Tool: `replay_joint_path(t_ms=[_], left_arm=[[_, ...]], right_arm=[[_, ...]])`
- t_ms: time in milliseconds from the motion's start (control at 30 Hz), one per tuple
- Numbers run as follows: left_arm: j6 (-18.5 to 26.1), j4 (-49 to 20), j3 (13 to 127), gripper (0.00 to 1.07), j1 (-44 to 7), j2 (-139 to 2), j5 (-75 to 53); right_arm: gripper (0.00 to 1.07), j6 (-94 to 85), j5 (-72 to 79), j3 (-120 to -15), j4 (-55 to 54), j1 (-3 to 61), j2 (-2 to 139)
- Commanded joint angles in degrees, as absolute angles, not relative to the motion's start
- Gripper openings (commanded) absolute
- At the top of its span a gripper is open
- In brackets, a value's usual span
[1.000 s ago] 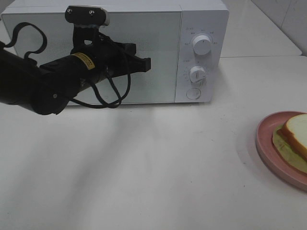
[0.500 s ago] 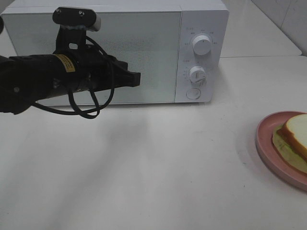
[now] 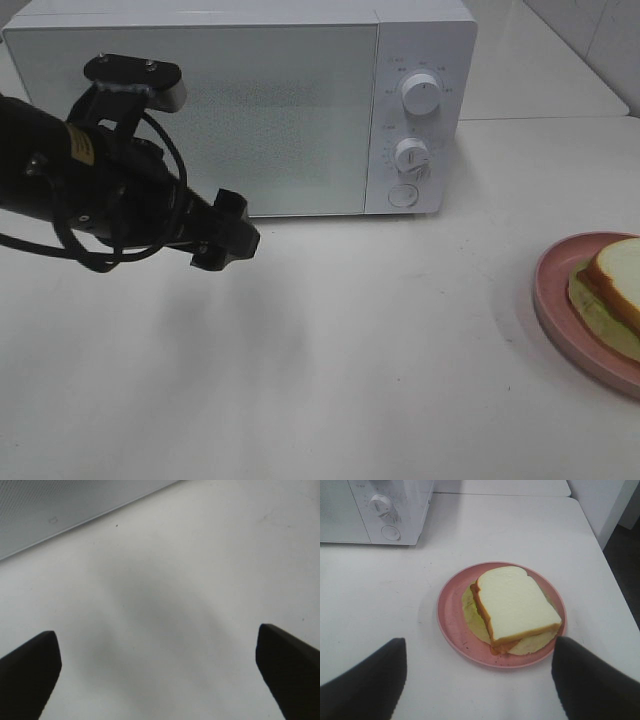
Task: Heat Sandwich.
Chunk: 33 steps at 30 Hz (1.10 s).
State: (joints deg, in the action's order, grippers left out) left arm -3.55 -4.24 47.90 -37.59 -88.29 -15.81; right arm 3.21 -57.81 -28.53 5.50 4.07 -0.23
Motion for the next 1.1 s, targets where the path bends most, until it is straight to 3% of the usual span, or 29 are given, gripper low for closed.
replay_joint_path(t_ms=[33, 367, 533, 633, 700, 933, 1100], left_arm=[[-3.72, -3.27, 47.84, 1.00, -37.87, -86.12, -20.80], [-5.50, -1.38, 47.90, 1.00, -37.76, -82.51, -37.53], [-9.40, -1.32, 47.90, 1.00, -33.75, -80.84, -41.71], [-9.00, -1.55, 47.90, 1.00, -27.79, -78.61, -46.41], [-8.88, -1.55, 47.90, 1.00, -26.41, -77.98, -47.44], [-8.94, -1.55, 47.90, 1.00, -12.26, -71.85, -56.21], [-8.94, -0.69, 47.90, 1.00, -5.67, -67.32, -61.48]], right_arm=[[0.75, 3.04, -56.95, -28.53, 5.61, 3.61, -1.78], [0.74, 2.81, -56.95, -28.53, 5.50, 3.61, -1.78], [0.74, 2.81, -56.95, -28.53, 5.50, 3.61, -1.78], [0.74, 2.81, -56.95, -28.53, 5.50, 3.61, -1.78], [0.74, 2.81, -56.95, -28.53, 5.50, 3.61, -1.78], [0.74, 2.81, -56.95, -28.53, 5.50, 3.61, -1.78], [0.74, 2.81, -56.95, -28.53, 5.50, 3.61, -1.78]])
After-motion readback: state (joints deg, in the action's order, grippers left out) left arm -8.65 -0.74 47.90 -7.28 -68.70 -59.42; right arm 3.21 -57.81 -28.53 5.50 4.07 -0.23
